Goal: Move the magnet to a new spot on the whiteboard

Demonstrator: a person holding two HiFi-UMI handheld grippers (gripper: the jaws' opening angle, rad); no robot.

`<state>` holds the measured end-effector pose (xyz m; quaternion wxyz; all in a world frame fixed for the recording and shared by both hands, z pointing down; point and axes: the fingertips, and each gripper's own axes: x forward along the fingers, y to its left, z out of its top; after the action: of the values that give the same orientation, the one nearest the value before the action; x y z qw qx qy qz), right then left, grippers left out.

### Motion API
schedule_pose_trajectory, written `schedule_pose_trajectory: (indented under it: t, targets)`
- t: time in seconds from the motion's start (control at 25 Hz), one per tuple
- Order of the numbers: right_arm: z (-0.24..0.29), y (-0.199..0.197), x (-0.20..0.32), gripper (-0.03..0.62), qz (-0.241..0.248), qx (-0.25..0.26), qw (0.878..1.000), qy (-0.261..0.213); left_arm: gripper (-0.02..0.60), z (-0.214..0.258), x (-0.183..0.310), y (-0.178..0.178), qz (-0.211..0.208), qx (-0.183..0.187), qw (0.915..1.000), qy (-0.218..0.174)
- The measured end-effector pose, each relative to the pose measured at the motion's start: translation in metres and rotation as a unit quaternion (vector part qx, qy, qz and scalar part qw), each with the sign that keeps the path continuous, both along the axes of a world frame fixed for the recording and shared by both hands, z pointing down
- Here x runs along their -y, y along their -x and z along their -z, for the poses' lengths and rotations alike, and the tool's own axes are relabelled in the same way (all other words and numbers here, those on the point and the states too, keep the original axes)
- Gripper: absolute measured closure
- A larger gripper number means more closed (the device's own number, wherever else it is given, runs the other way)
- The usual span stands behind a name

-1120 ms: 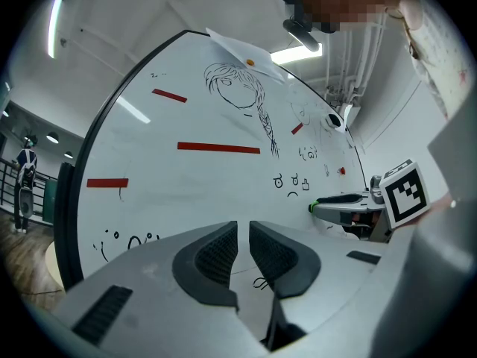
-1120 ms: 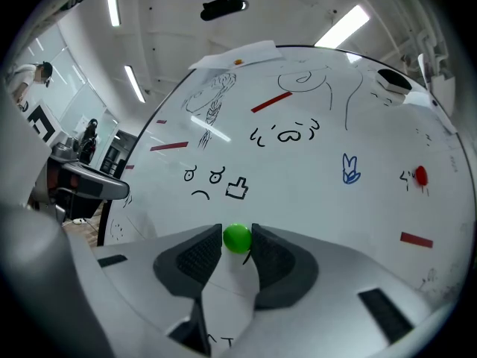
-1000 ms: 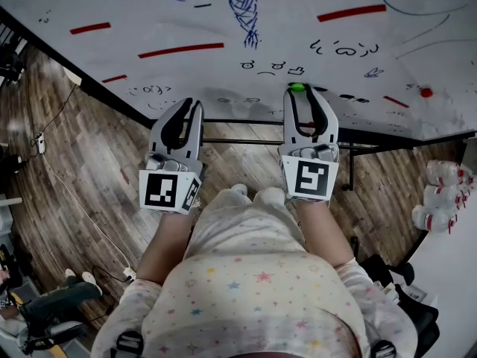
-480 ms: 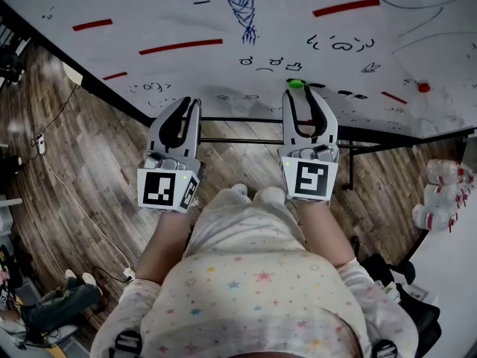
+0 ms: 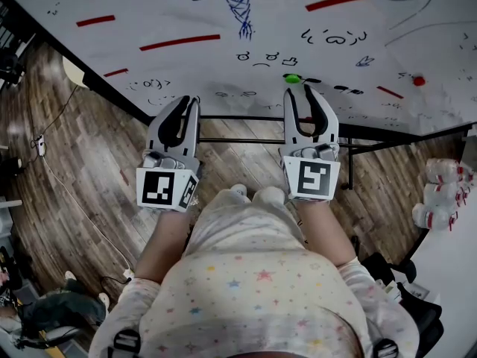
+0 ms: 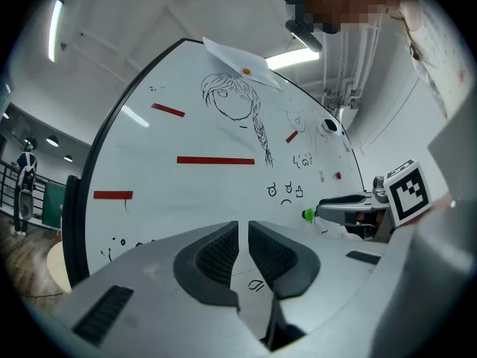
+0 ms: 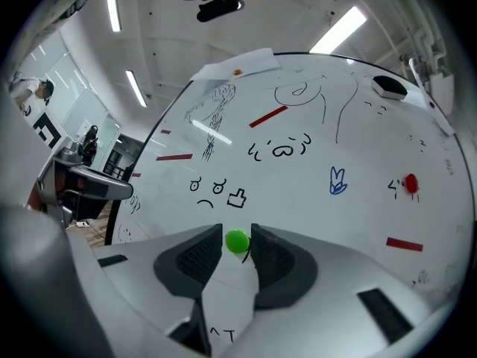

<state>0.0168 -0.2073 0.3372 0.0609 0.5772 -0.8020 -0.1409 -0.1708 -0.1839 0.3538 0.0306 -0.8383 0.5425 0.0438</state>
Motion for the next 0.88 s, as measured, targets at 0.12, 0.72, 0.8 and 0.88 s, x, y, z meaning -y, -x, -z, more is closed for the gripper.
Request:
schedule_pose_trajectory:
  t: [0.12, 0.72, 0.8, 0.88]
  targets:
    - [0.003, -0.002, -0.003, 0.482, 0.001, 0.01, 1.0, -0.003, 0.534, 0.002, -0.002, -0.001, -0.002, 0.001, 1.0, -0.002]
    - [0.006, -0.008, -0.019, 0.594, 0.005, 0.028, 1.0, 0.002, 0.537, 0.004, -0.013, -0.006, -0.008, -0.003, 0.9999, -0.006]
    - [0.006, -0.009, -0.021, 0.594, 0.006, 0.03, 1.0, 0.003, 0.537, 0.005, -0.013, -0.007, -0.01, -0.004, 0.9999, -0.007]
    - [0.006, -0.01, -0.022, 0.594, 0.007, 0.033, 0.999, 0.005, 0.538, 0.005, -0.014, -0.008, -0.012, -0.004, 0.9999, -0.007]
